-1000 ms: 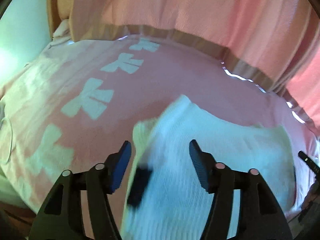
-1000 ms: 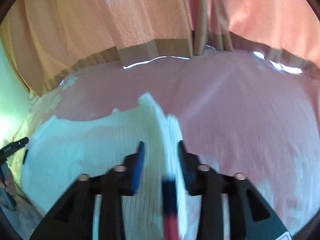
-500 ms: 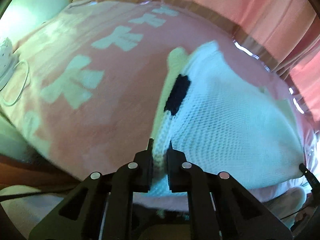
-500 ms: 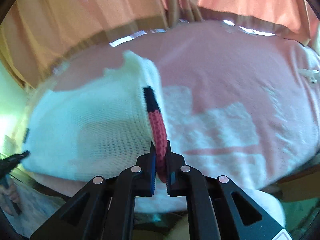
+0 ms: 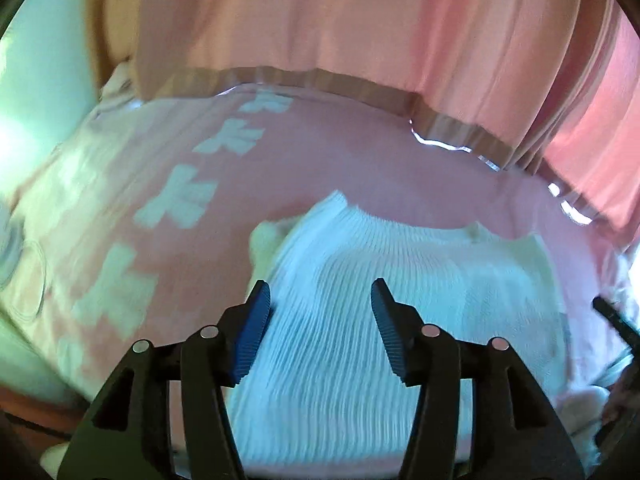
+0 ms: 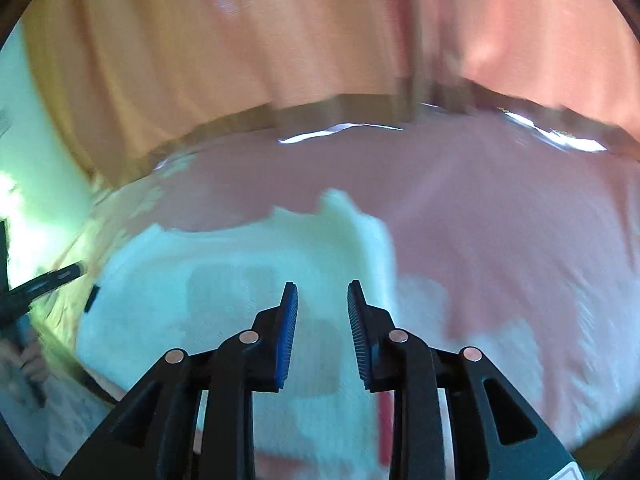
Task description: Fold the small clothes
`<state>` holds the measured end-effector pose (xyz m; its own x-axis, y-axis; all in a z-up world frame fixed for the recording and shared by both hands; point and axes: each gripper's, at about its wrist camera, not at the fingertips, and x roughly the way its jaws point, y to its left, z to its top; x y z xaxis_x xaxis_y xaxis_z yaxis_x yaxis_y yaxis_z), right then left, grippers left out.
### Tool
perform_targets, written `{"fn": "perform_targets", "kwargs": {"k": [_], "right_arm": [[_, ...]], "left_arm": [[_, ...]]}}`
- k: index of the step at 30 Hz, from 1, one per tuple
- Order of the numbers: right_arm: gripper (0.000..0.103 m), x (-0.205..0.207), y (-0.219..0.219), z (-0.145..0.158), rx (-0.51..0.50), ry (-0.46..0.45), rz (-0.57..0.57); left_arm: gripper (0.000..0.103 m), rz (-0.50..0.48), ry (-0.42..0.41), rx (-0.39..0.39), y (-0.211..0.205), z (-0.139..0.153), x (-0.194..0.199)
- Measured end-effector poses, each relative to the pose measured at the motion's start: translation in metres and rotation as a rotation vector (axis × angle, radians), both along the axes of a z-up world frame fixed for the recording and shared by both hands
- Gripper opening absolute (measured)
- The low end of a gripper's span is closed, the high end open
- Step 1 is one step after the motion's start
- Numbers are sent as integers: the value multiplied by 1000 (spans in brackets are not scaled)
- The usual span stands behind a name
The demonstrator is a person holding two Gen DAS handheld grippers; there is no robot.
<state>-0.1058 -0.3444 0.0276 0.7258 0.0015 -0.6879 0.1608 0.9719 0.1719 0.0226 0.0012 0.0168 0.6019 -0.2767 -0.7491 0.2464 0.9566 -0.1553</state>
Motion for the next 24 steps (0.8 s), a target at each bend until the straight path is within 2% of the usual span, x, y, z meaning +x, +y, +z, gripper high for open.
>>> {"fn": "perform_targets", "kwargs": {"k": [2, 4, 6, 7, 8, 9, 10, 11, 12, 14, 15, 16, 19, 21, 24], "right_arm": [[21, 38, 15, -17, -38, 34, 73], [14, 58, 16, -31, -74, 62, 104], [12, 82, 1, -56, -164, 151, 51], [1, 91, -10, -67, -198, 195, 0], [1, 97, -24, -74, -183, 215, -25], [1, 93, -31, -67, -105, 192, -39], [1, 93, -30, -59, -79, 171, -44], [2, 88, -27, -50, -86, 126, -29], [2, 88, -24, -51, -119, 127, -30], [0, 96, -32, -70, -136, 209, -44], [0, 95, -32, -66, -132, 198, -50], [0, 93, -30, -60, -136, 188, -51], [7, 60, -20, -36, -116, 91, -66], [8, 33, -5, -22, -105, 35, -50], [10, 17, 24, -16, -36, 15, 37]], "left_arm": [[51, -31, 13, 13, -19, -22, 26], [51, -12, 34, 77, -31, -43, 45], [51, 21, 36, 130, -34, -61, 60], [50, 58, 34, 159, -32, -68, 68], [50, 73, 27, 167, -30, -69, 71], [50, 83, 18, 167, -27, -69, 74], [50, 95, 19, 160, -25, -68, 76], [50, 97, 20, 160, -24, -69, 77], [50, 99, 15, 171, -25, -71, 78], [50, 104, 0, 208, -30, -73, 77], [50, 107, -6, 205, -29, -71, 78], [50, 111, -12, 182, -28, -66, 76], [52, 123, -30, 29, -8, -35, 57], [62, 152, -41, -57, 17, -17, 33], [63, 198, -17, -100, 41, -18, 5]]}}
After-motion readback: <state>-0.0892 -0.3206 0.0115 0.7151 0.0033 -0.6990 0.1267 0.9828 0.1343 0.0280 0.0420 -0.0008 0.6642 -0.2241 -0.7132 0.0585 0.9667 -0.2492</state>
